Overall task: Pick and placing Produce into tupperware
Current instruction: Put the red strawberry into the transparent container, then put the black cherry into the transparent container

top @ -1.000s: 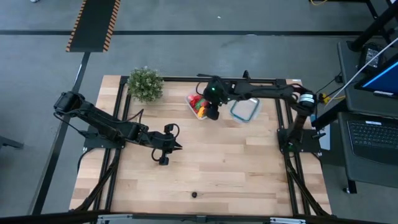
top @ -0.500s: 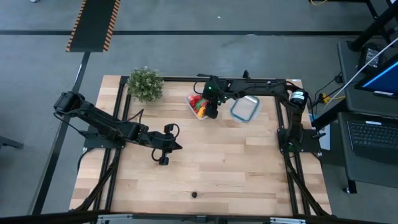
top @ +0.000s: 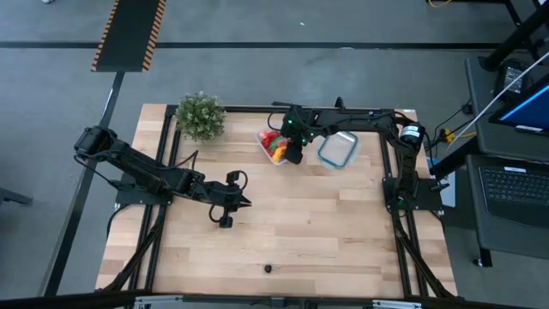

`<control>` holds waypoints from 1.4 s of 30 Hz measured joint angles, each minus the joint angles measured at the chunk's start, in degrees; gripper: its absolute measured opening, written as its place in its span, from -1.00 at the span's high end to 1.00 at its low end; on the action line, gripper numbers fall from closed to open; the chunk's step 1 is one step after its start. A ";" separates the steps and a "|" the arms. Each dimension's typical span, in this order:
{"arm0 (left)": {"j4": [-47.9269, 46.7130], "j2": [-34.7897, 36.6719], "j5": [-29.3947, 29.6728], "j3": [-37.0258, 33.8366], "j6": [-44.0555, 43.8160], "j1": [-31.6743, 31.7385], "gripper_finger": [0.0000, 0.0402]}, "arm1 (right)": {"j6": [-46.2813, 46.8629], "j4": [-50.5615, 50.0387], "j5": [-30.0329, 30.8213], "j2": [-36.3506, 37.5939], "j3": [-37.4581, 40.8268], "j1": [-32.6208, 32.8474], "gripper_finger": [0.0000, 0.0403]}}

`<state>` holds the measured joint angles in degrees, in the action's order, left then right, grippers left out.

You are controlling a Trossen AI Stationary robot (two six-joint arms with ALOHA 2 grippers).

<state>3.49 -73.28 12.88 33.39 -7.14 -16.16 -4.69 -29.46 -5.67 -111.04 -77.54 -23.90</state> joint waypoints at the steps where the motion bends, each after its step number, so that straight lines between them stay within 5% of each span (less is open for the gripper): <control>1: 0.00 0.00 0.00 0.00 0.00 0.00 0.85 | -0.01 -0.09 0.02 0.00 0.00 0.00 0.30; 20: 0.00 0.00 -0.04 0.00 -0.44 -0.02 0.81 | -0.13 0.82 -0.92 0.00 0.07 0.02 0.29; 27: 0.00 0.00 -0.07 0.00 -0.44 -0.02 0.89 | -0.16 3.34 -0.90 0.02 0.07 0.00 -0.18; 42: 0.00 0.00 -0.07 0.00 -0.21 -0.02 0.99 | 1.02 2.87 -0.90 0.12 0.07 -0.09 0.08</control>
<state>3.49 -73.28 12.82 33.39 -7.35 -16.19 -3.67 -26.60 -6.57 -110.92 -77.47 -23.99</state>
